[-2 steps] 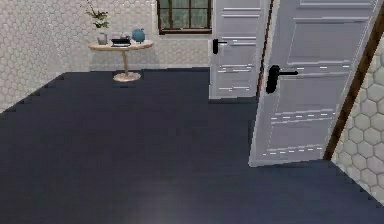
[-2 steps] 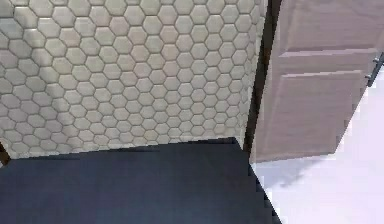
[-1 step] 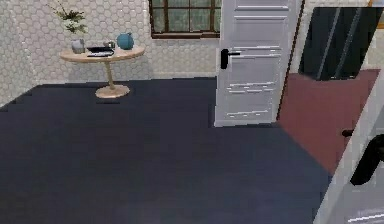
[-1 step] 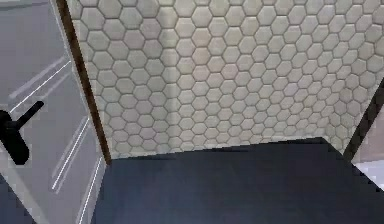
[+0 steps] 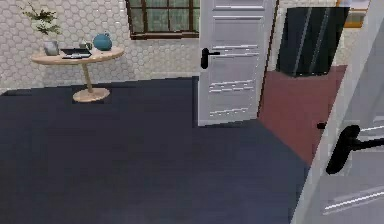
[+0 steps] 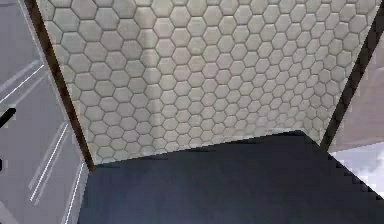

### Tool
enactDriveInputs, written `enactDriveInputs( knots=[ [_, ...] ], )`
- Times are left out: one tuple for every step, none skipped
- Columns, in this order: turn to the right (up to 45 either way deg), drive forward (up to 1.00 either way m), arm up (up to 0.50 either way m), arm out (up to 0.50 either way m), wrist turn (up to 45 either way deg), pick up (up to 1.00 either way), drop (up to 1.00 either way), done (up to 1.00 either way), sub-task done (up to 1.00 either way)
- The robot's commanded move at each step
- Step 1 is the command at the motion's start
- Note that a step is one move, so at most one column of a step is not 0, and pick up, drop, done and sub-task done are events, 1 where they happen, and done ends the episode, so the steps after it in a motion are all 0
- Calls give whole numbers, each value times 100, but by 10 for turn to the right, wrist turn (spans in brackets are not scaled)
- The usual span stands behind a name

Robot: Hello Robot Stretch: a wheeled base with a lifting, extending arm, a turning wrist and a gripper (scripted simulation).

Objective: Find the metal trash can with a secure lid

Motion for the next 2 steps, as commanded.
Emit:
enactDriveInputs(
  knots=[
    [0,25,0,0,0,0,0,0,0],
    [0,100,0,0,0,0,0,0,0]
  ],
)
